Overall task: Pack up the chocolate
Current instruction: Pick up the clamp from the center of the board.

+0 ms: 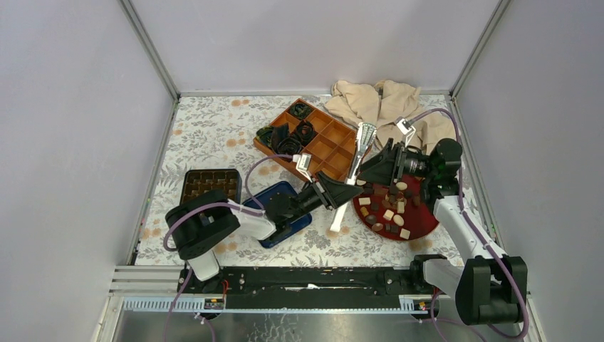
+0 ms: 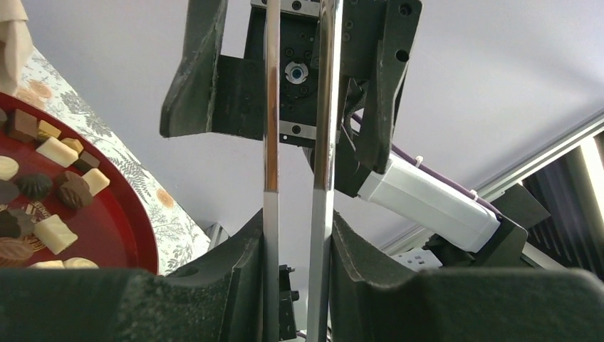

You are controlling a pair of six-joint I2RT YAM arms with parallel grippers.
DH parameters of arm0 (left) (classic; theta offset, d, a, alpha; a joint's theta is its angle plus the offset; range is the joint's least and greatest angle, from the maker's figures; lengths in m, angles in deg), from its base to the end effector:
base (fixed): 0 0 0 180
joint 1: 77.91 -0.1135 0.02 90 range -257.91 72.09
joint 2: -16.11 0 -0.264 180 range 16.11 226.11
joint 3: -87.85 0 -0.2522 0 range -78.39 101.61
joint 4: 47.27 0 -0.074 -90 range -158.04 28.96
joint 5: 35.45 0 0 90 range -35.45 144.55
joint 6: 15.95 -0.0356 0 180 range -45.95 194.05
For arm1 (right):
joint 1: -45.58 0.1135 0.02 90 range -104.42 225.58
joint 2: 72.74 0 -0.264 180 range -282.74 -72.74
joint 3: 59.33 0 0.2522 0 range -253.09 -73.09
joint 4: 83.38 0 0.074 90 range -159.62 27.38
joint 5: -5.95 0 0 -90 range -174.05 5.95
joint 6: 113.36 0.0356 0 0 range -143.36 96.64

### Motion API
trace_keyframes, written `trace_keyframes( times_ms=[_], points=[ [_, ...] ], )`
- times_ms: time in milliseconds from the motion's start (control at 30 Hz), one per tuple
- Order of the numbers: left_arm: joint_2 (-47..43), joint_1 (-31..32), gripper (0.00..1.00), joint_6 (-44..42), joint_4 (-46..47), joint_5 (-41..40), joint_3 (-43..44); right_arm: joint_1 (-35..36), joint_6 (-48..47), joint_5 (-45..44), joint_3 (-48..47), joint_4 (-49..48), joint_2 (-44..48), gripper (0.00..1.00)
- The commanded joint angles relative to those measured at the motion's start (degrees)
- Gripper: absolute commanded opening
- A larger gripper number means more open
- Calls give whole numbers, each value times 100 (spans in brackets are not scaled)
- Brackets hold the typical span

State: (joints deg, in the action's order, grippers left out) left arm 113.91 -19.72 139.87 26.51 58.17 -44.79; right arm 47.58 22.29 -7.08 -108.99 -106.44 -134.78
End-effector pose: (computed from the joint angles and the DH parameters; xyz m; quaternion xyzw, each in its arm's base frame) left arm 0.1652 -0.2706 0.2240 -0.0102 0.5497 -0.7455 0.3767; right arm 0.2218 0.0425 0.3078 -0.2590 0.6419 0.6068 0.3908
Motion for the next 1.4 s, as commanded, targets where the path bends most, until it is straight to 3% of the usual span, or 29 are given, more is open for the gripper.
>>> trace_keyframes(
  times_ms=[0, 133, 233, 367, 600, 733, 1033, 1267, 1367],
  points=[
    [233, 96, 10, -16, 487, 180, 447, 196, 430, -434, 16, -717, 44, 100],
    [477, 152, 10, 38, 491, 244, 722, 274, 699, -642, 102, -1027, 36, 98],
    [563, 182, 11, 45, 491, 230, 807, 275, 829, -733, 126, -1091, 8, 87],
    [563, 192, 13, 58, 497, 181, 826, 267, 957, -822, 175, -1158, 37, 36],
    [418, 221, 21, 16, 509, -72, 702, 219, 1219, -846, 214, -1306, 39, 11],
    [355, 267, 31, -76, 517, -270, 659, 125, 1482, -913, 267, -1490, 19, 9],
    [231, 315, 43, -270, 518, -585, 598, 3, 1692, -938, 323, -1697, 34, 9],
    [295, 324, 34, -222, 518, -570, 644, 1, 1689, -958, 335, -1706, 12, 10],
    [295, 324, 19, -231, 518, -556, 658, -3, 1661, -948, 334, -1706, 14, 12]
  ],
)
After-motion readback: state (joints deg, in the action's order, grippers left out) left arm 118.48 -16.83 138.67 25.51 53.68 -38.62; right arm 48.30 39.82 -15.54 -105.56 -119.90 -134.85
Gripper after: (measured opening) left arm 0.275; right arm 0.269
